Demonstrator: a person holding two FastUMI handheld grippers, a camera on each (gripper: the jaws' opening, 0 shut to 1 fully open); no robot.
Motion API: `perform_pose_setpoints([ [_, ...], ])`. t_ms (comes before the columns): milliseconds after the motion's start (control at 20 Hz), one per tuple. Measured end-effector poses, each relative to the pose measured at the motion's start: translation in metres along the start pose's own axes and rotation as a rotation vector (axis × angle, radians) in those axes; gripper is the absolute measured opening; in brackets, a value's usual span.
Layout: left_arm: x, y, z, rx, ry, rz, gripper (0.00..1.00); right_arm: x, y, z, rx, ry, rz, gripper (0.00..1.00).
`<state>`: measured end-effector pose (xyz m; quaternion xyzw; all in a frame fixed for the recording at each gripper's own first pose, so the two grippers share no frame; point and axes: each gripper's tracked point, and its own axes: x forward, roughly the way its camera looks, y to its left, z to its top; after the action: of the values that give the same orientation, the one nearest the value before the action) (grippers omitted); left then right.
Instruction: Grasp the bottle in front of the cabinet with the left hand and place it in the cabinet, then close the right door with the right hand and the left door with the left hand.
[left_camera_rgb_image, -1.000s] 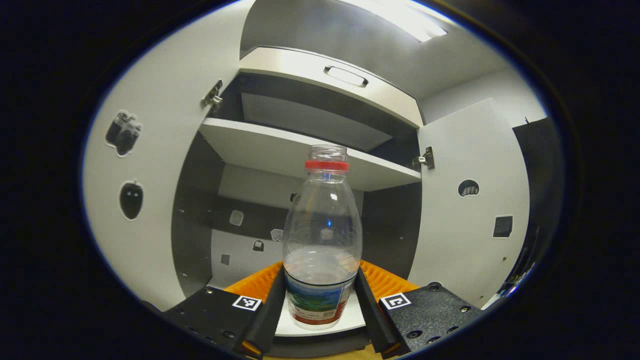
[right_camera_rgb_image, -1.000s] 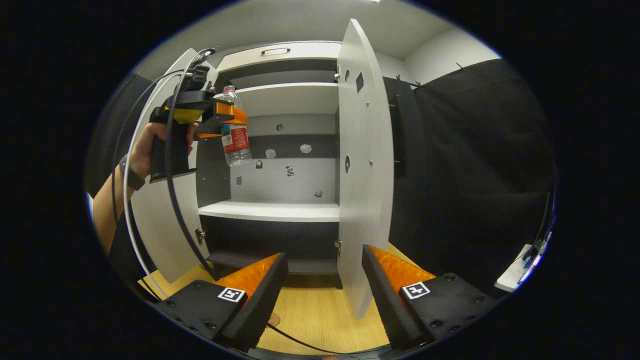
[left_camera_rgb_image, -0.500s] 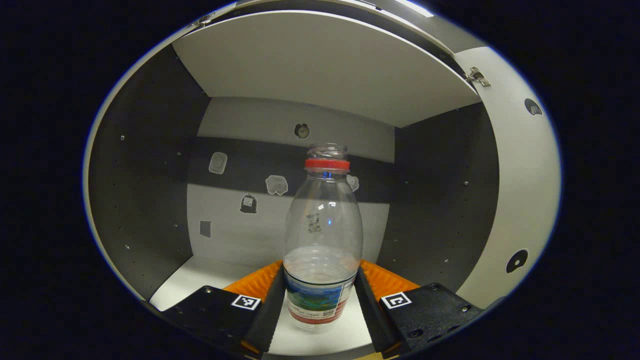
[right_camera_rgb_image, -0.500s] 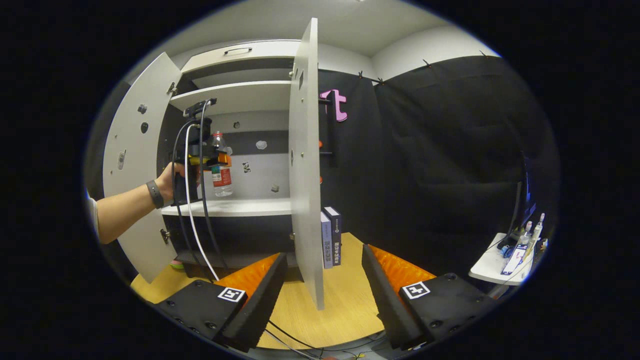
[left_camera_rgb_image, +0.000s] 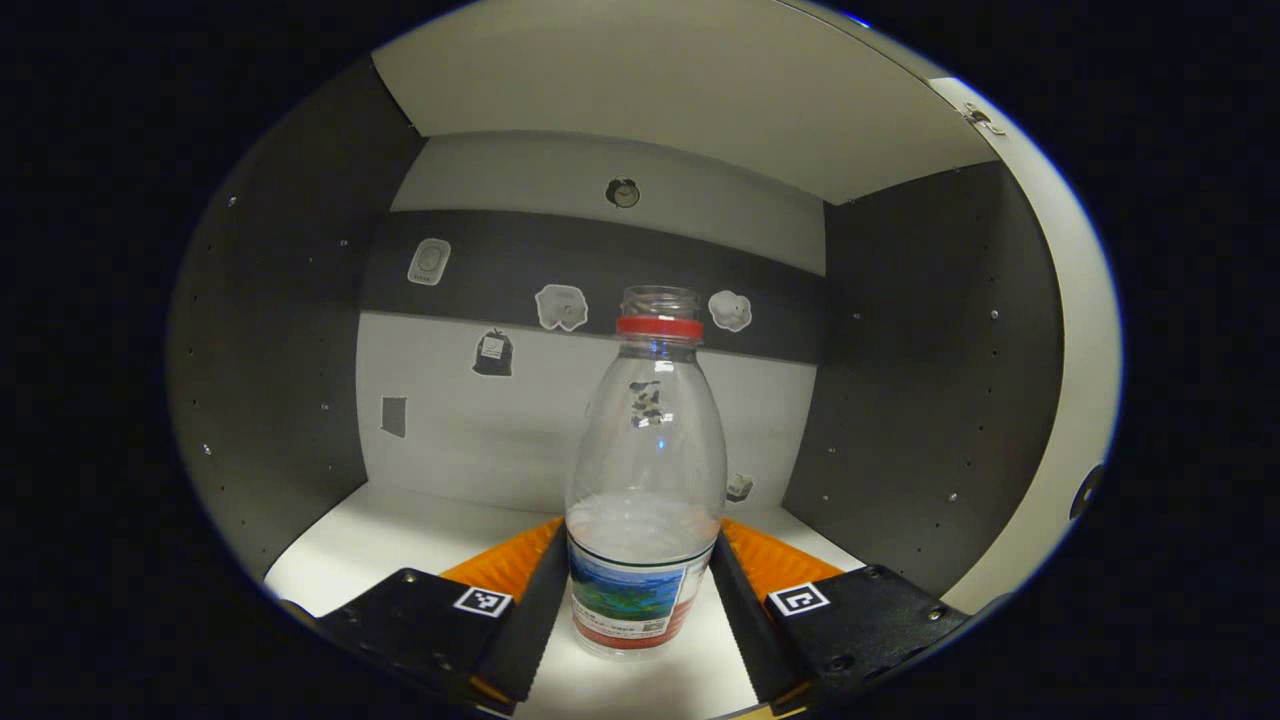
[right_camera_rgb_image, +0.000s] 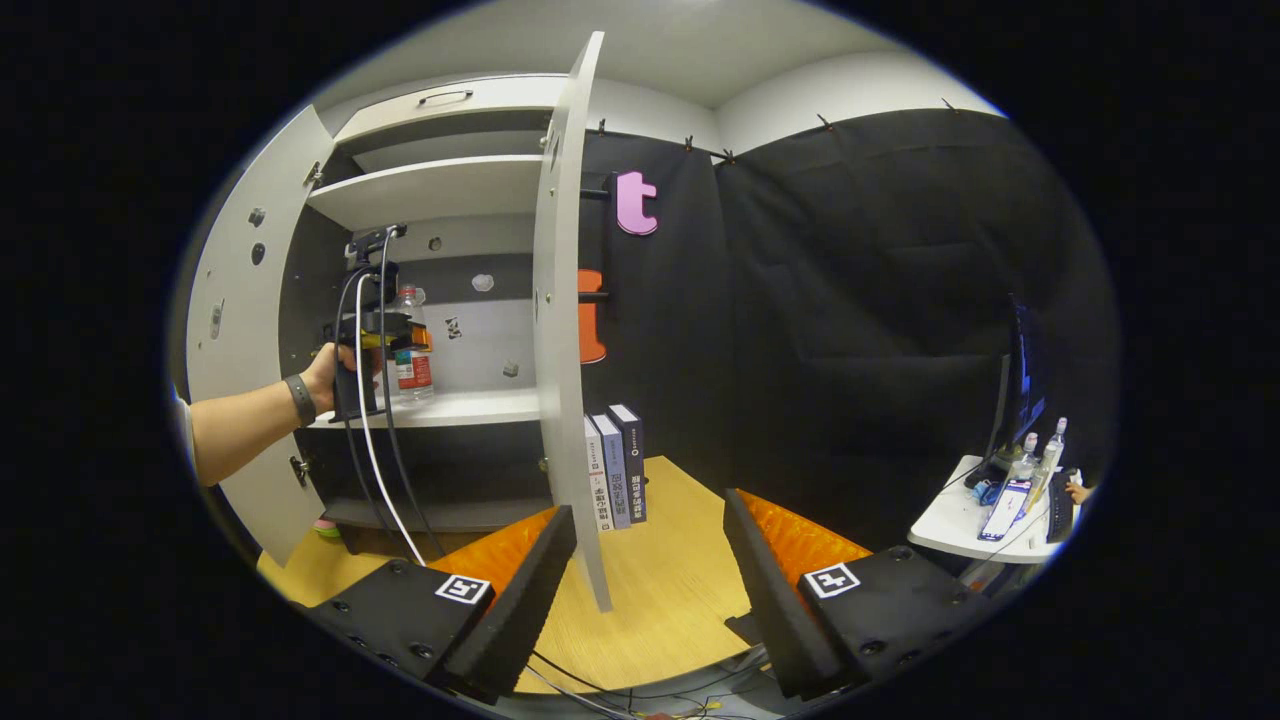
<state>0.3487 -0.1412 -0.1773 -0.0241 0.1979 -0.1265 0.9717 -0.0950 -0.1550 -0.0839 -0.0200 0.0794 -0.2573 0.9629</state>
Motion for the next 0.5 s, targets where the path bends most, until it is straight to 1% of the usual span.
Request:
perform_pose_setpoints([
  [50, 0.001, 0.000, 0.001, -0.002, -0.008, -0.004, 0.81, 0.001, -0.001, 0.000, 0.000, 0.001, 0.001, 0.98],
  [100, 0.002, 0.003, 0.003, -0.003, -0.017, 0.000, 0.91, 0.000, 0.000, 0.001, 0.001, 0.000, 0.002, 0.98],
  [150, 0.000, 0.003, 0.008, -0.007, -0.036, 0.004, 0.95, 0.000, 0.001, 0.001, 0.002, -0.001, 0.005, 0.98],
  [350, -0.024, 0.003, 0.047, -0.044, -0.177, -0.005, 0.95, -0.001, 0.003, 0.004, 0.002, -0.009, 0.014, 0.98],
  [500, -0.066, -0.004, 0.080, -0.044, -0.271, -0.025, 0.95, 0.000, 0.007, 0.015, 0.022, -0.025, 0.033, 0.98],
])
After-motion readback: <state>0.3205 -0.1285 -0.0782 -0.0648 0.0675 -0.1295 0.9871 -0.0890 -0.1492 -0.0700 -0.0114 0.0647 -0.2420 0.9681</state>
